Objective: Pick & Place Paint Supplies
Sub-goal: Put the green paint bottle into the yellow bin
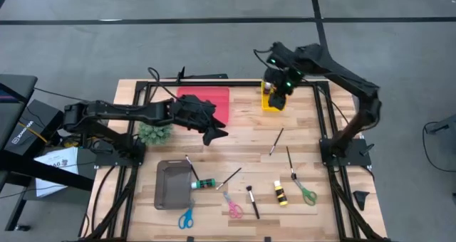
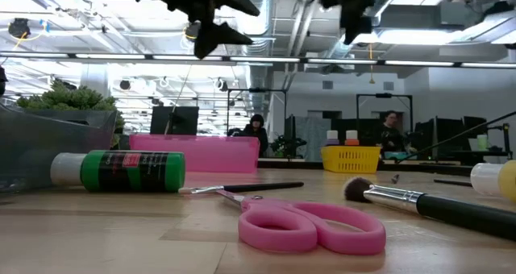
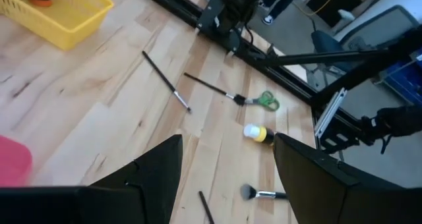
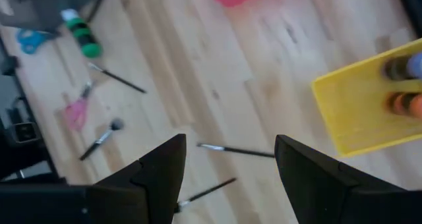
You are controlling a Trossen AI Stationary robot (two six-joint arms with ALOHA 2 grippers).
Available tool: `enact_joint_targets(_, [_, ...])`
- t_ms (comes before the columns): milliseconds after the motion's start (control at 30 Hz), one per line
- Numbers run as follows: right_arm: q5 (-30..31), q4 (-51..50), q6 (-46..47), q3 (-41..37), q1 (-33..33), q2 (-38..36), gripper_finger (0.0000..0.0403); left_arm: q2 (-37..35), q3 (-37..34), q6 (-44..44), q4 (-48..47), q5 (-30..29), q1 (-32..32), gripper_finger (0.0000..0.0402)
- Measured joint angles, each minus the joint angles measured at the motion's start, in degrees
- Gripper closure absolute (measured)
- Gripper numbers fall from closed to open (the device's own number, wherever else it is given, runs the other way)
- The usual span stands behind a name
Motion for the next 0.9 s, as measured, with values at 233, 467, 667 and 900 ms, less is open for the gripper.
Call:
enact_joint_targets(233, [2.7,10.4,14.3,-15.8,5.8,-15.0,0.0175,-3.3,0.0,1.1,-0.2,0.1,0.0,0.017])
enact_joint_targets(467, [4.6,24.4,31.0,-30.8,12.1,-26.9,0.0175,-3.8,-0.1,1.5,-3.0,1.3,-3.4,0.017])
enact_joint_targets(667, [6.0,32.9,41.4,-38.9,18.8,-31.7,0.0175,-2.9,-0.1,4.2,-16.1,2.3,-9.4,0.017])
enact_joint_targets(900, [8.8,36.9,45.6,-41.4,25.7,-31.9,0.0175,-1.0,-0.1,2.4,-20.8,1.5,-17.8,0.017])
